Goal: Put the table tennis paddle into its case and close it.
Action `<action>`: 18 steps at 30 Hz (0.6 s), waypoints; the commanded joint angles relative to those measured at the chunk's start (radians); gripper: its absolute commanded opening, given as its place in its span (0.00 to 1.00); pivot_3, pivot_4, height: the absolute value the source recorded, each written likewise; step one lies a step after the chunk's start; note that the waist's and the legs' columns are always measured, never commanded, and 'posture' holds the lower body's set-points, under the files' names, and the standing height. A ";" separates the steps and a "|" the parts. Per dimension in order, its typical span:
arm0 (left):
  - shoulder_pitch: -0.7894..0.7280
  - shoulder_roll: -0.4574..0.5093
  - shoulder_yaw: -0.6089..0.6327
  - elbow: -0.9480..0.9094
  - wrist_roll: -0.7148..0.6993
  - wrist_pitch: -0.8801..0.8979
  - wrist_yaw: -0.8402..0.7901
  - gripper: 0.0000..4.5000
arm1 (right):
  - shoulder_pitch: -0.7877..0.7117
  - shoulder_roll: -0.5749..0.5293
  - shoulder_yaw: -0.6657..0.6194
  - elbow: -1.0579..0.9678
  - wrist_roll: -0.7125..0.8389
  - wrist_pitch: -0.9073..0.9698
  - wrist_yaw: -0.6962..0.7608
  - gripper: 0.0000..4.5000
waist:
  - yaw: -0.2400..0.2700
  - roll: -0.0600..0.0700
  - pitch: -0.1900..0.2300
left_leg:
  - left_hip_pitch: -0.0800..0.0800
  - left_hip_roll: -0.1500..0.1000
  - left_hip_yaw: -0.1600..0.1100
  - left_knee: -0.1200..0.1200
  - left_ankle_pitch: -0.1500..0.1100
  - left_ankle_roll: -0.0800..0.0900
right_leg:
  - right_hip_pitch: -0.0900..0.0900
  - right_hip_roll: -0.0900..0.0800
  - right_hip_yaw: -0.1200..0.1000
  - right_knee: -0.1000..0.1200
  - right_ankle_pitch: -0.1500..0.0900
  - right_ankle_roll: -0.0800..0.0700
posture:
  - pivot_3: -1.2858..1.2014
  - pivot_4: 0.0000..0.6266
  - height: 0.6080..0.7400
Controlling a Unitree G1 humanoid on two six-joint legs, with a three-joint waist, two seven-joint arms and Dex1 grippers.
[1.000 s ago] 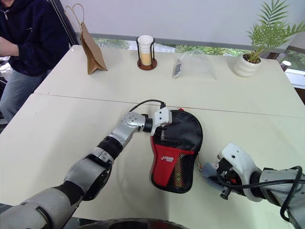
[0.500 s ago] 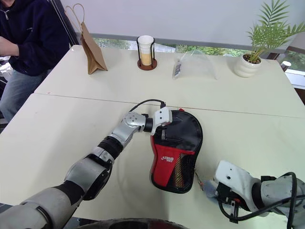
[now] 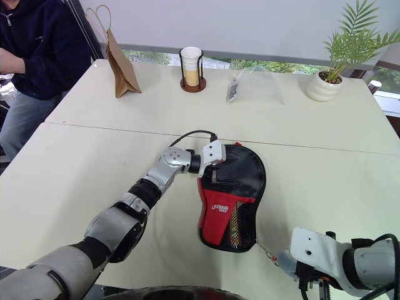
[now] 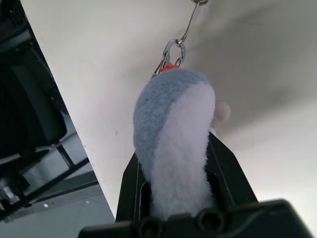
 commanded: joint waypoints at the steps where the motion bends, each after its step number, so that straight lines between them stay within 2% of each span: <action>1: 0.028 0.017 -0.028 0.059 0.057 0.026 0.016 1.00 | -0.060 0.004 -0.029 0.034 0.007 0.037 0.022 0.13 | 0.000 0.000 0.000 | 0.000 0.000 0.000 0.000 0.000 0.000 | 0.000 0.000 0.000 0.000 0.000 0.000 | 0.52 0.24 1.00; 3: 0.026 0.016 -0.026 0.058 0.054 0.024 0.014 1.00 | -0.121 0.011 -0.014 0.051 0.019 0.055 0.008 0.34 | 0.000 0.000 0.000 | 0.000 0.000 0.000 0.000 0.000 0.000 | 0.000 0.000 0.000 0.000 0.000 0.000 | 0.52 0.24 1.00; 8: 0.016 0.020 -0.005 0.035 0.028 0.037 -0.009 1.00 | -0.298 0.009 0.020 0.095 0.070 0.131 -0.020 0.95 | -0.001 0.000 0.000 | 0.001 0.000 0.000 -0.001 0.000 0.000 | 0.000 -0.001 0.000 0.000 0.000 0.000 | 0.52 0.24 1.00; 9: 0.015 0.022 0.000 0.030 0.022 0.041 -0.014 1.00 | -0.328 0.007 0.027 0.101 0.077 0.144 -0.026 0.99 | -0.002 0.000 0.000 | 0.001 0.000 0.000 -0.002 0.000 0.000 | 0.000 -0.001 0.000 0.000 0.000 0.000 | 0.52 0.24 1.00; 13: 0.007 0.050 0.050 -0.069 -0.043 0.113 -0.065 1.00 | -0.503 -0.022 0.009 0.172 0.166 0.196 -0.006 0.99 | -0.006 0.001 0.001 | 0.000 0.000 0.000 -0.002 0.000 0.000 | -0.002 -0.001 0.000 0.000 0.000 0.000 | 0.52 0.24 1.00; 18: 0.014 0.156 0.139 -0.367 -0.190 0.339 -0.151 1.00 | -0.727 -0.083 -0.043 0.286 0.298 0.242 0.044 0.99 | -0.009 0.006 0.008 | -0.008 0.000 0.000 -0.003 0.002 -0.004 | -0.012 -0.001 0.001 0.004 0.000 0.000 | 0.52 0.24 1.00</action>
